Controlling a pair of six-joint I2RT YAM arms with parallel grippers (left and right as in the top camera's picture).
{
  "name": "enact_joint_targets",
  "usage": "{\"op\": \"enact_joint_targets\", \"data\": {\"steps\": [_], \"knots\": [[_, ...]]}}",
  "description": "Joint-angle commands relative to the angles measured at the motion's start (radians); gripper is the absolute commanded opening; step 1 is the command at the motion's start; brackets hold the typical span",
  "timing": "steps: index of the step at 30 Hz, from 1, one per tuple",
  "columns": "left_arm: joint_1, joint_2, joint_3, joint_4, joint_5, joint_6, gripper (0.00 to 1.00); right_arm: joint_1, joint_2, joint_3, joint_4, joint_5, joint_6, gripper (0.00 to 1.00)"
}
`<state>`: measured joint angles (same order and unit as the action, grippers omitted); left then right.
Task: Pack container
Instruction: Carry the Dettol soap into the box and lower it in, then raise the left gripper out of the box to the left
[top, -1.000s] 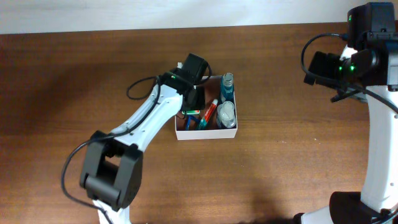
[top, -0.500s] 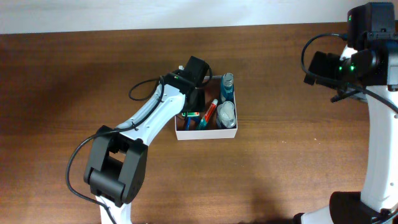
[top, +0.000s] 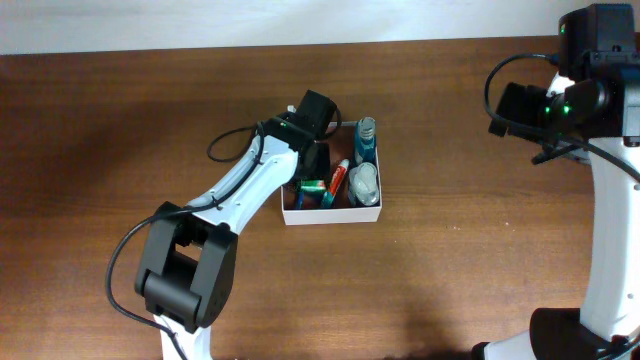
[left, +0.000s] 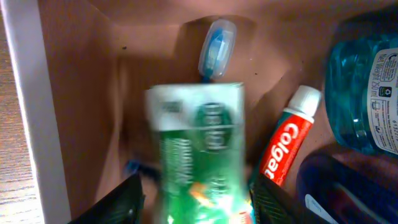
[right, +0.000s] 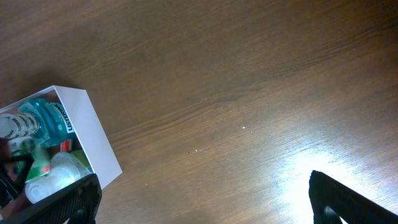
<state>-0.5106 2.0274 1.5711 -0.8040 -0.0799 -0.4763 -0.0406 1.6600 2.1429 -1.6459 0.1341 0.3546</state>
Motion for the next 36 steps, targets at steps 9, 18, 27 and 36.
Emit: {"op": "enact_joint_targets", "data": {"steps": [9,18,27,36], "knots": [[-0.006,-0.023,0.130,-0.070,-0.011,0.032,0.58,-0.006,0.003,0.005,0.001,0.010,-0.007,0.98],[0.049,-0.128,0.260,-0.160,-0.103,0.089,0.61,-0.006,0.003,0.005,0.001,0.009,-0.007,0.98],[0.249,-0.155,0.260,-0.230,-0.179,0.089,0.71,-0.006,0.003,0.005,0.001,0.009,-0.007,0.98],[0.452,-0.155,0.260,-0.294,-0.179,0.089,0.99,-0.006,0.003,0.005,0.001,0.009,-0.007,0.98]]}}
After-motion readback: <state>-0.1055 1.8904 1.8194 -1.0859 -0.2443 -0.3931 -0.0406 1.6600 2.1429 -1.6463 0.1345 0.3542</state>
